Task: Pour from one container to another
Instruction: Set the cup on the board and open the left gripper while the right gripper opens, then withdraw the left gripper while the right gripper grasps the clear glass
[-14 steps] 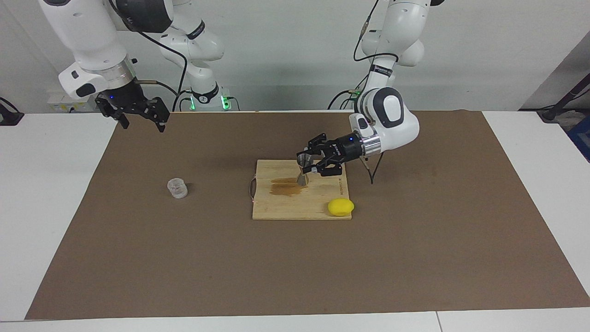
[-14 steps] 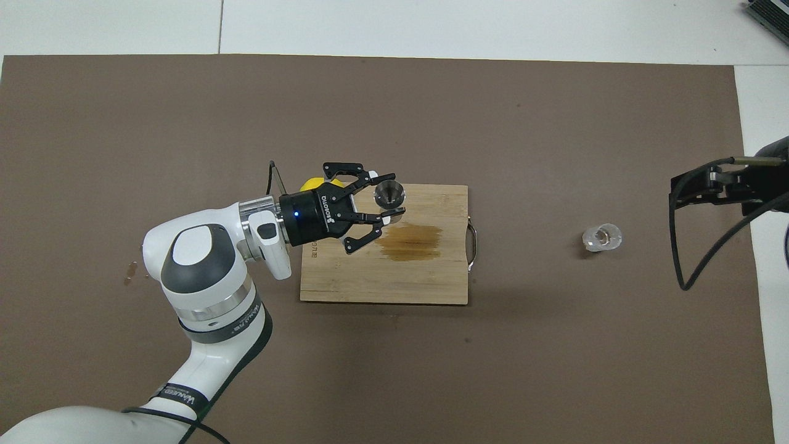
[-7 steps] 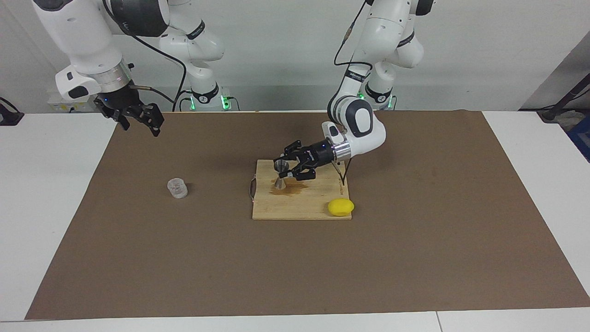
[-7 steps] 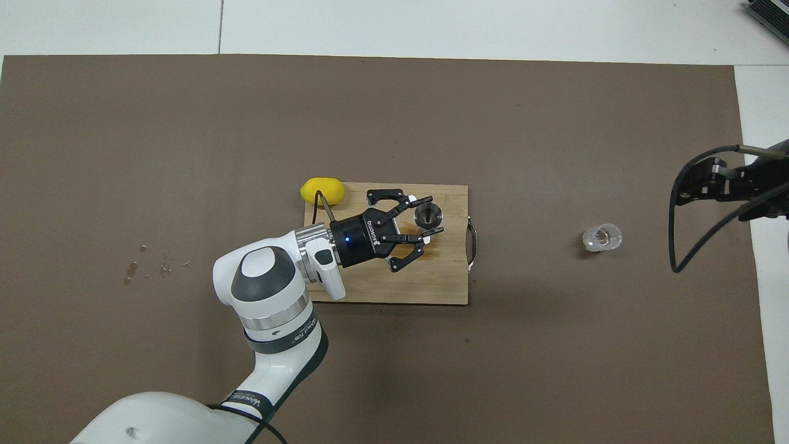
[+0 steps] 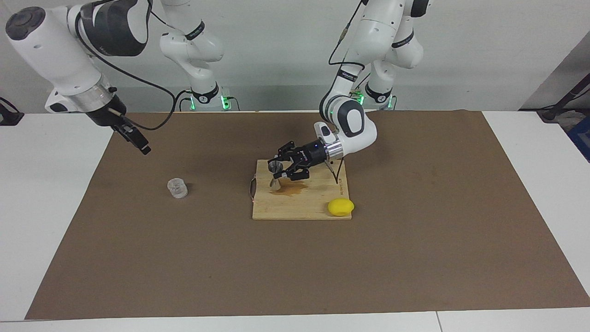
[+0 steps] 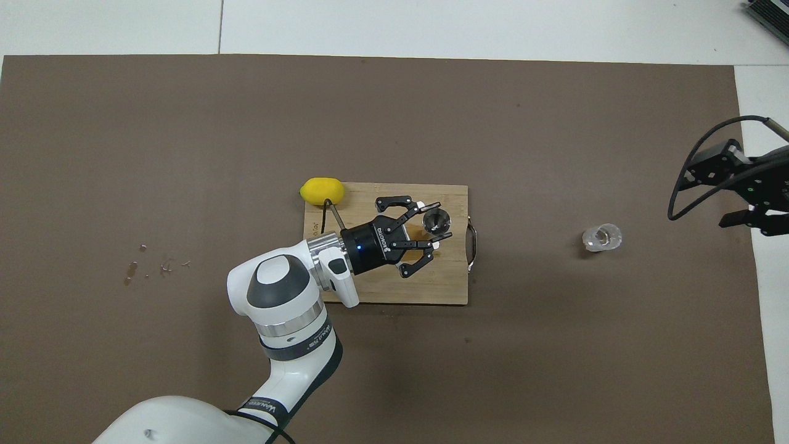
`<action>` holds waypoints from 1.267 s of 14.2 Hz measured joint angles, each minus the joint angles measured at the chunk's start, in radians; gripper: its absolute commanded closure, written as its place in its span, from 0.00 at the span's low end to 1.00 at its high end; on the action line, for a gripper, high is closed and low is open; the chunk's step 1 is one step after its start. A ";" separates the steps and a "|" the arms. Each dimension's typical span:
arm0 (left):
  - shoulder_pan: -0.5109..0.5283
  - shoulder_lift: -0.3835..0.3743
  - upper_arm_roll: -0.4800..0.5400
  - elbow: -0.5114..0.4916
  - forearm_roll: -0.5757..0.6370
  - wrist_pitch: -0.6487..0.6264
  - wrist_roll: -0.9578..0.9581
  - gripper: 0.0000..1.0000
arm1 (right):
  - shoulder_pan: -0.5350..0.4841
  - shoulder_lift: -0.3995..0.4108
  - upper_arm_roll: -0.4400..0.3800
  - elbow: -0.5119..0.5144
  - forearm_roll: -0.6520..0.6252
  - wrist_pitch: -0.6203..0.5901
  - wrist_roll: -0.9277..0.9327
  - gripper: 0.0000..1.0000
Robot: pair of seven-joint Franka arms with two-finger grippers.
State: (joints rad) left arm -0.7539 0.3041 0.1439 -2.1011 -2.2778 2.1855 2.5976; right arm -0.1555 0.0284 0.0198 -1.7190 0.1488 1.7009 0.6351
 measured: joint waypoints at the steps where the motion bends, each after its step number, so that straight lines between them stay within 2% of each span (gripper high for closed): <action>1: 0.000 0.002 0.001 0.000 0.000 0.000 0.005 0.58 | -0.014 0.001 0.000 -0.029 0.030 0.022 0.035 0.25; 5: 0.000 0.019 0.002 -0.001 -0.006 0.011 0.024 0.58 | -0.062 0.055 -0.002 -0.091 0.137 0.083 0.115 0.25; 6: 0.000 0.031 0.001 -0.001 -0.016 0.010 0.039 0.58 | -0.079 0.083 -0.003 -0.101 0.155 0.103 0.117 0.35; 7: 0.000 0.041 0.001 0.000 -0.023 0.008 0.049 0.58 | -0.095 0.107 -0.003 -0.115 0.175 0.127 0.120 0.37; 9: 0.000 0.049 0.001 0.001 -0.028 -0.001 0.059 0.56 | -0.122 0.151 -0.004 -0.148 0.224 0.164 0.123 0.30; 10: 0.000 0.049 0.002 0.001 -0.028 -0.001 0.060 0.39 | -0.134 0.171 -0.004 -0.157 0.240 0.175 0.123 0.25; 11: 0.000 0.049 0.002 0.001 -0.028 -0.001 0.061 0.01 | -0.143 0.187 -0.004 -0.163 0.258 0.185 0.123 0.19; 14: 0.000 0.049 0.007 0.001 -0.028 -0.001 0.064 0.00 | -0.156 0.211 -0.004 -0.197 0.311 0.229 0.125 0.11; 18: 0.010 0.047 0.017 -0.009 -0.028 -0.008 0.064 0.00 | -0.186 0.257 -0.004 -0.230 0.385 0.248 0.137 0.05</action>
State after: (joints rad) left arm -0.7436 0.3512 0.1606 -2.1101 -2.3062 2.1773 2.6618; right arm -0.3412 0.2851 0.0154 -1.9494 0.5338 1.9492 0.7718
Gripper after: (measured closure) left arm 0.000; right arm 0.084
